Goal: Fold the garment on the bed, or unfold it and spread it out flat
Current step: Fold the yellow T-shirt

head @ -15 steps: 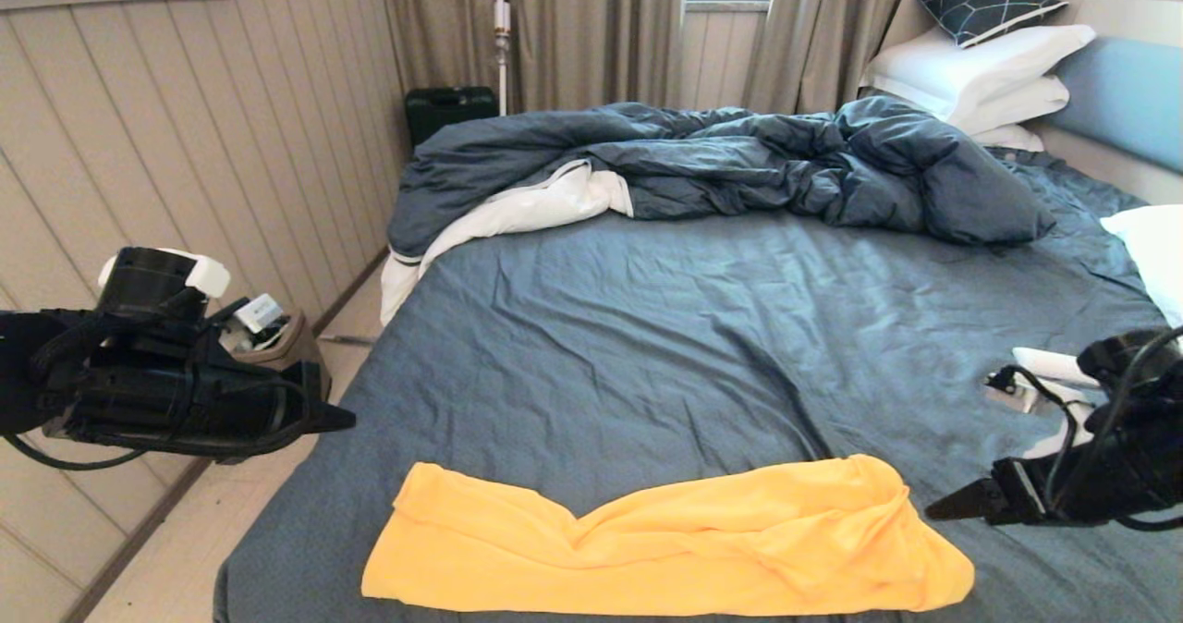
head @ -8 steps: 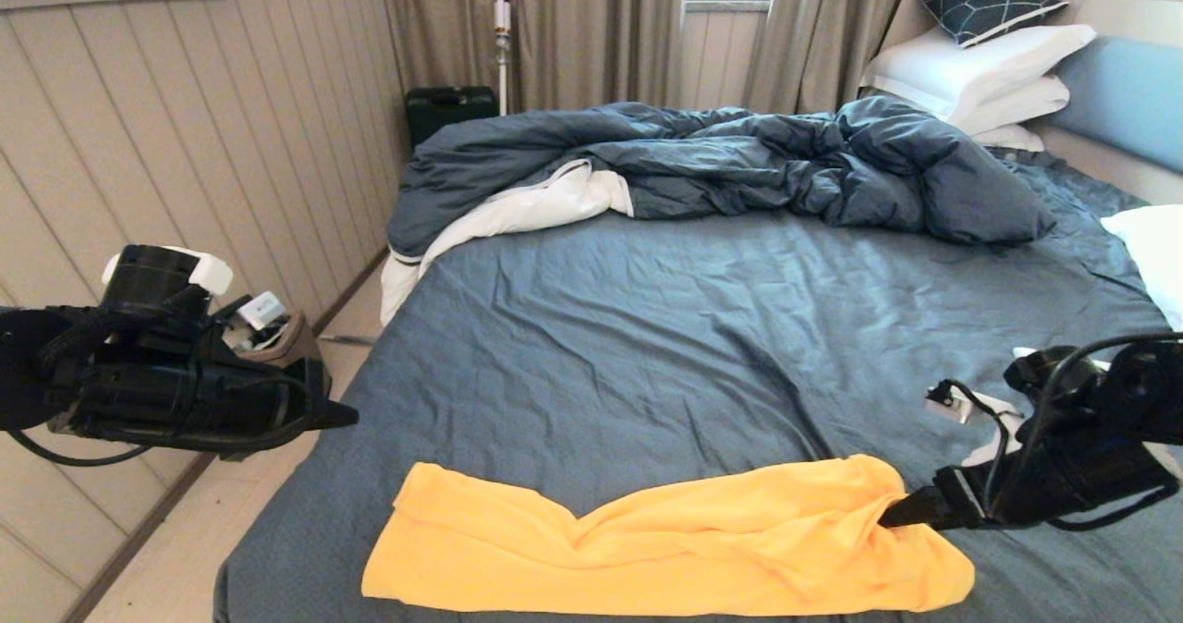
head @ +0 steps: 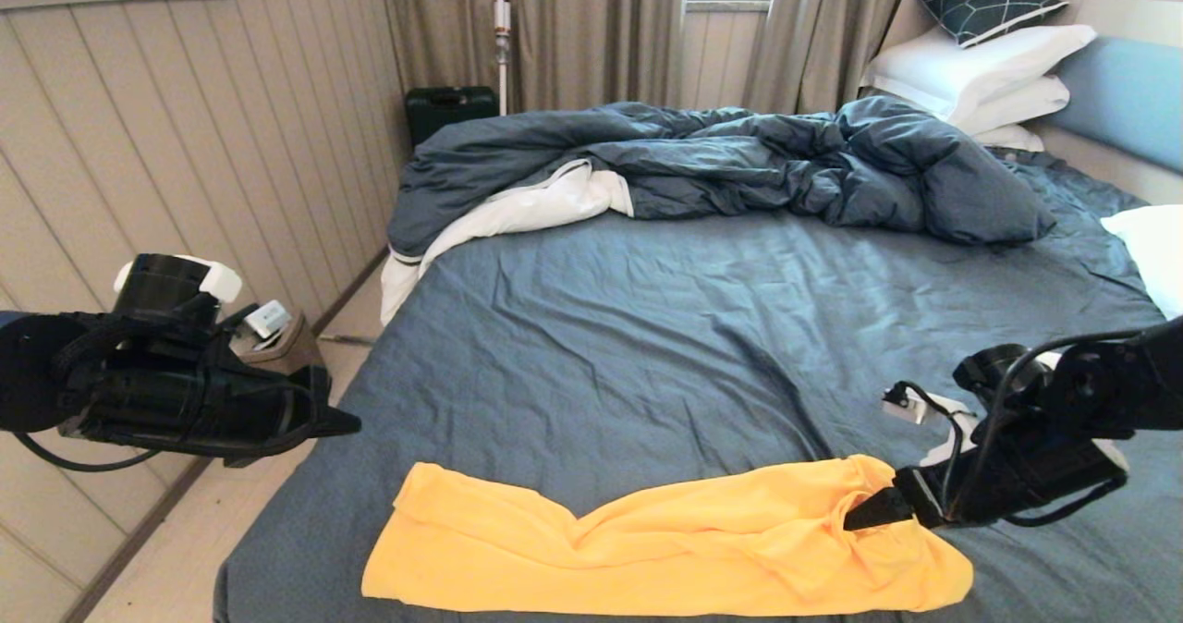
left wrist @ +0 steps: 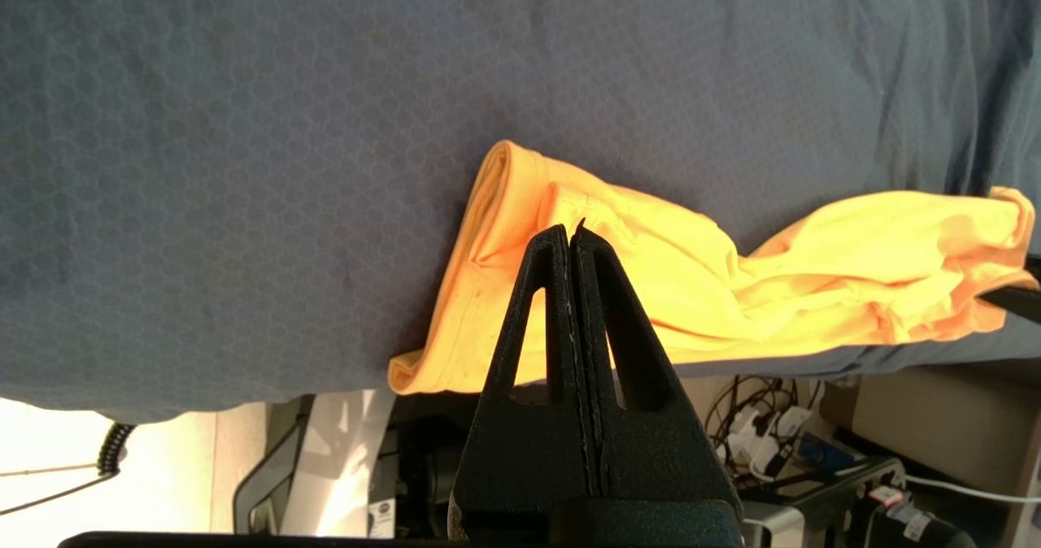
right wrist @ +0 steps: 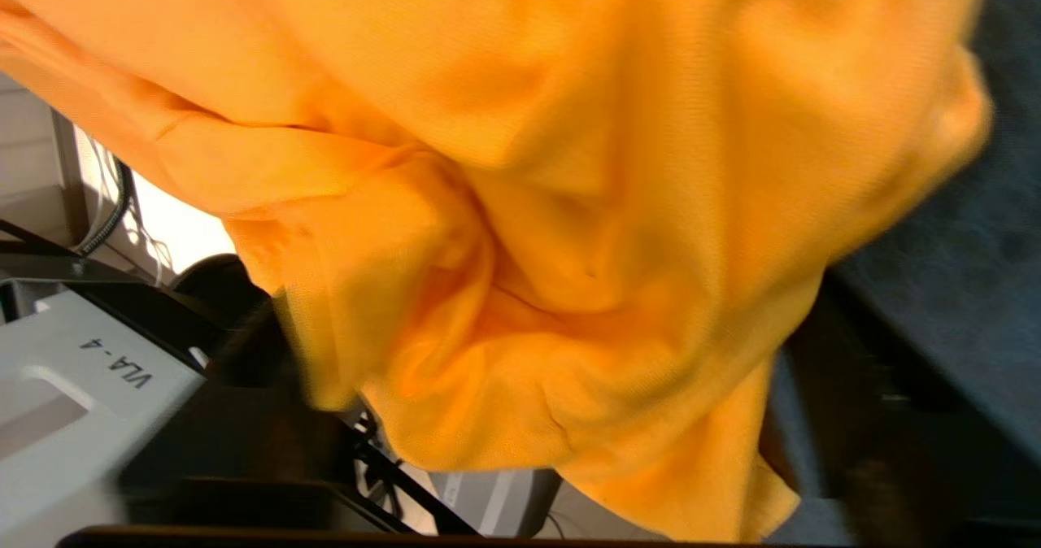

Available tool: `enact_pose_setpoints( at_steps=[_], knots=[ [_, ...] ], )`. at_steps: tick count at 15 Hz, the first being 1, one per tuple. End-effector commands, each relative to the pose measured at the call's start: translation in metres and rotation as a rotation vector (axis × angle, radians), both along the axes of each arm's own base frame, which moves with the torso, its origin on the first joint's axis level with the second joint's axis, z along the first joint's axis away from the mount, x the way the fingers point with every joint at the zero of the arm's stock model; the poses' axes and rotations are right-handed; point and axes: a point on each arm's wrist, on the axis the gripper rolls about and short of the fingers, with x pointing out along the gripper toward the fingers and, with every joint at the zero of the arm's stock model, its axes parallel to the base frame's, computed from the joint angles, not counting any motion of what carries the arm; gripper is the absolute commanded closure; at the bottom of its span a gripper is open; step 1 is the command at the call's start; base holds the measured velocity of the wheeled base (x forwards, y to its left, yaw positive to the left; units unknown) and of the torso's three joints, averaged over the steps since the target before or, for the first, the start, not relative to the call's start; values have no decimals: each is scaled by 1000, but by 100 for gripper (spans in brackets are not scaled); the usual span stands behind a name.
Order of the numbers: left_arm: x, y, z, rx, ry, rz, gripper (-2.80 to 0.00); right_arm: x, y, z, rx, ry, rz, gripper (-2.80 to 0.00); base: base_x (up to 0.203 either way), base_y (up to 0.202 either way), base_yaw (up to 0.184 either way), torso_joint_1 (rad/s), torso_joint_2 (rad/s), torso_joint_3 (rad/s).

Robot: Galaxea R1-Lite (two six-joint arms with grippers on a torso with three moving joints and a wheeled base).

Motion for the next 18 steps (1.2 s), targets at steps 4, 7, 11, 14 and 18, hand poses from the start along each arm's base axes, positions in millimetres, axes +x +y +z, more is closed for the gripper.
enact_pose_setpoints(
  at_steps=[4, 7, 11, 14, 18],
  knots=[
    [1, 0, -5, -10, 21, -7, 0, 0, -1, 3, 0, -12, -1, 0, 0, 0, 0, 0, 0, 0],
    [1, -1, -4, -11, 18, -8, 0, -1, -3, 1, 1, -5, -7, 0, 0, 0, 0, 0, 0, 0],
    [0, -1, -2, -11, 13, -8, 0, 4, -18, 8, -9, -40, -54, 0, 0, 0, 0, 0, 0, 0],
    [-1, -1, -2, -13, 12, -8, 0, 9, -34, 16, -21, -77, -102, 0, 0, 0, 0, 0, 0, 0],
    [-1, -1, -1, -14, 8, -11, 0, 13, -67, 25, -43, -126, -197, 0, 0, 0, 0, 0, 0, 0]
  ],
)
